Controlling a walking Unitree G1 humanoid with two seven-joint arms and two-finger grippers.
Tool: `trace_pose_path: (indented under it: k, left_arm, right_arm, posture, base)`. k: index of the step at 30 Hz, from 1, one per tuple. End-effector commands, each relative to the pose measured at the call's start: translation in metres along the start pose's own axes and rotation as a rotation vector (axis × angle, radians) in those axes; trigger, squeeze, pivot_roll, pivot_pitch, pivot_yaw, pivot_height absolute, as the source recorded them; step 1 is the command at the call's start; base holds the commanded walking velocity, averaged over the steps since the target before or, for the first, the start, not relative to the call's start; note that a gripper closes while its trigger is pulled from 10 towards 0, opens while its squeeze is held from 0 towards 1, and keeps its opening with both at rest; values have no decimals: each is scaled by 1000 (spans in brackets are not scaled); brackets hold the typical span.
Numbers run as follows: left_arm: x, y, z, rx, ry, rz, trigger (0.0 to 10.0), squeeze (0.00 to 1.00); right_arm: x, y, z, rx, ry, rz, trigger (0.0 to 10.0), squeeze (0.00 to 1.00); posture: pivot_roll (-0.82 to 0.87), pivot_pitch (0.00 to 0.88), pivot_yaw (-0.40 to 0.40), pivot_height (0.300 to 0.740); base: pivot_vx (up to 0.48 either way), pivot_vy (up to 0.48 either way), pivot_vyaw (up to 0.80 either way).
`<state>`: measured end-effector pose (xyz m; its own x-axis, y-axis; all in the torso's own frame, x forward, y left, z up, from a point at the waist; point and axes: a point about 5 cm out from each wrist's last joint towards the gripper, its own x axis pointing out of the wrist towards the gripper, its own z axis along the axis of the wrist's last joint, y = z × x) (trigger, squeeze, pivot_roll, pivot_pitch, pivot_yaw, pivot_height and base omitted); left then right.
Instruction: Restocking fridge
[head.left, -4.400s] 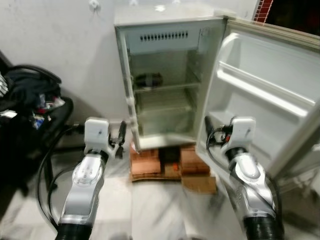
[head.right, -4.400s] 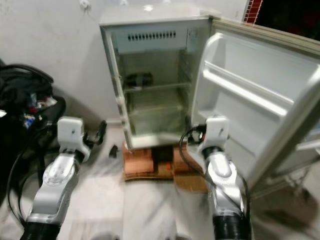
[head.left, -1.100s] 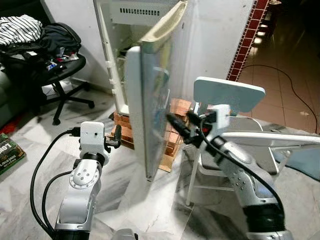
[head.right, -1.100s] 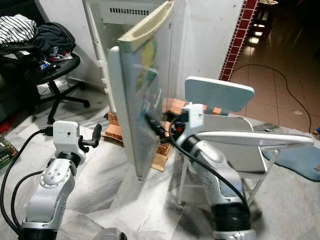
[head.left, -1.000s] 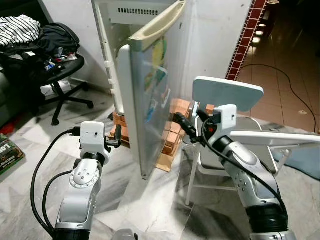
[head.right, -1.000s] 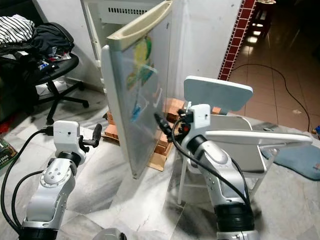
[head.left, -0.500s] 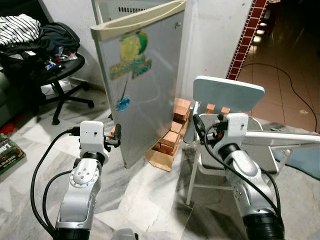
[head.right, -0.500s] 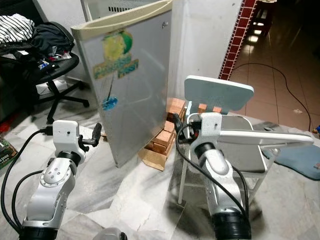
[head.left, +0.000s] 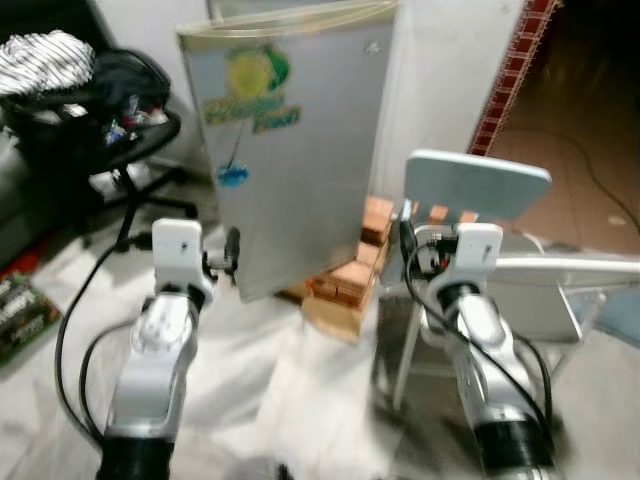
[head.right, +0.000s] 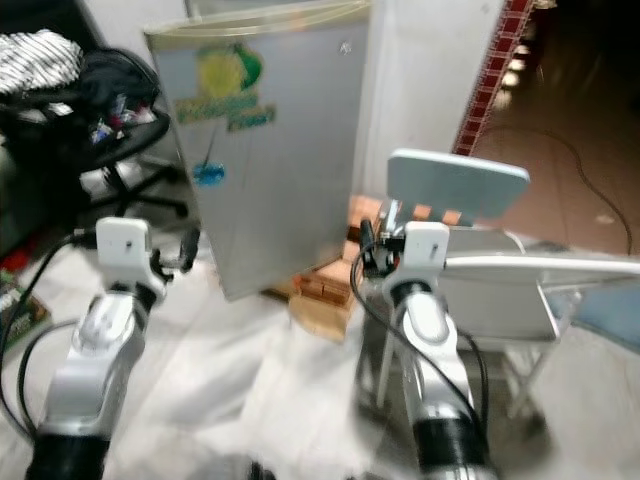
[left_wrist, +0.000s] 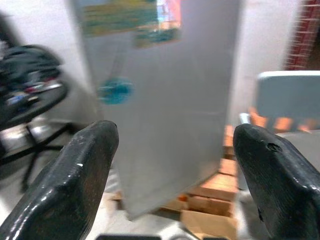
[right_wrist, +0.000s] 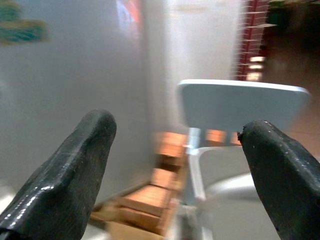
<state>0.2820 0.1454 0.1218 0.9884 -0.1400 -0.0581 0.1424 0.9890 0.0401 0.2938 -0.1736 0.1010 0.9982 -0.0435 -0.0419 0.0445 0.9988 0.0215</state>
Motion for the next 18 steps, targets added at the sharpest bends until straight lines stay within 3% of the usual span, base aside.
trace_pose_path:
  k: [1, 4, 7, 10, 13, 18]
  left_arm:
    - [2, 7, 4, 31, -9, 1, 10000, 0]
    - [5, 10, 3, 37, -1, 3, 10000, 0]
    - [8, 10, 8, 28, -12, -12, 10000, 0]
    - [9, 10, 12, 40, -26, -17, 10000, 0]
    - [10, 12, 12, 39, -29, -11, 10000, 0]
    - [4, 10, 5, 10, -15, 1, 10000, 0]
  right_arm:
    - [0, 2, 3, -35, -20, -36, 10000, 0]
    - [-2, -8, -3, -92, -18, -79, 10000, 0]
    - [-3, -9, -1, -20, -29, -59, 10000, 0]
    - [-1, -12, 4, -51, -49, -105, 10000, 0]
    - [2, -4, 7, -78, -49, -50, 10000, 0]
    - [2, 13, 13, -31, -94, 67, 10000, 0]
  posture:
    - [20, 0, 49, 740]
    - [14, 0, 65, 740]
    - [17, 0, 67, 740]
    - [12, 0, 62, 740]
    - [15, 0, 51, 740]
    - [27, 0, 23, 740]
  base:
    - [0, 480, 0]
    - [0, 480, 0]
    - [0, 480, 0]
    - [0, 480, 0]
    - [0, 480, 0]
    - [0, 480, 0]
